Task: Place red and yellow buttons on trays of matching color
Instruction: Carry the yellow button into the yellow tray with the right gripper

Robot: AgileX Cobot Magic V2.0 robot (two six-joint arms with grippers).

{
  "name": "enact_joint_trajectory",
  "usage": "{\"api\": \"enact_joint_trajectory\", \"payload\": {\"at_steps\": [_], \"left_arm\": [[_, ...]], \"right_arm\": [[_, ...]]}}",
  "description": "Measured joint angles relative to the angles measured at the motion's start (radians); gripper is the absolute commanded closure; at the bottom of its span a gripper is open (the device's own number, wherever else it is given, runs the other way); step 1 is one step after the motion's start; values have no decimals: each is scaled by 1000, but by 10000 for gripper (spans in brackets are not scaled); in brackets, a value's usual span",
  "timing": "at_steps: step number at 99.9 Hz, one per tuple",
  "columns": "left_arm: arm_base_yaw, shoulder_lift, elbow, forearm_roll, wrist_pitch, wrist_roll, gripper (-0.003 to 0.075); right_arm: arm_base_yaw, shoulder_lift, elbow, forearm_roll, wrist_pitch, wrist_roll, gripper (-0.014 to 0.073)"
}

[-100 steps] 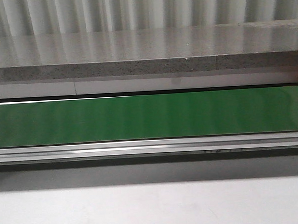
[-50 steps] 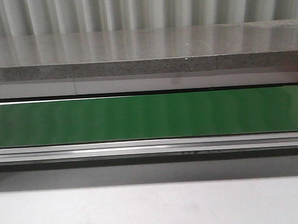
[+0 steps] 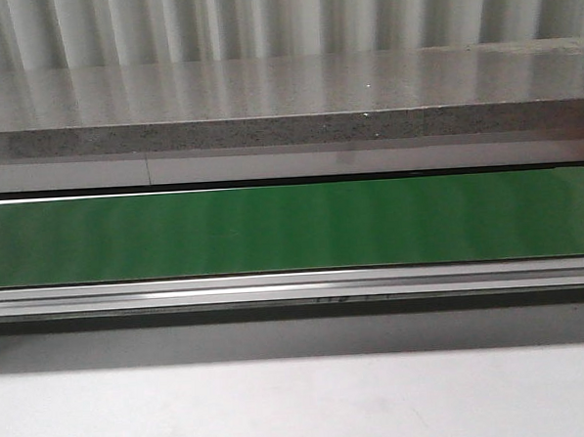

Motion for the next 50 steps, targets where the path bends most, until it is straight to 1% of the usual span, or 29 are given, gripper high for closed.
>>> {"api": "enact_joint_trajectory", "payload": {"at_steps": [15, 39, 50], "left_arm": [[0, 0, 0, 0, 0, 2, 740], [0, 0, 0, 0, 0, 2, 740], [0, 0, 0, 0, 0, 2, 740]], "right_arm": [[0, 75, 0, 7, -38, 0, 494], [0, 207, 0, 73, -82, 0, 494], [0, 258, 0, 82, -99, 0, 494]]}}
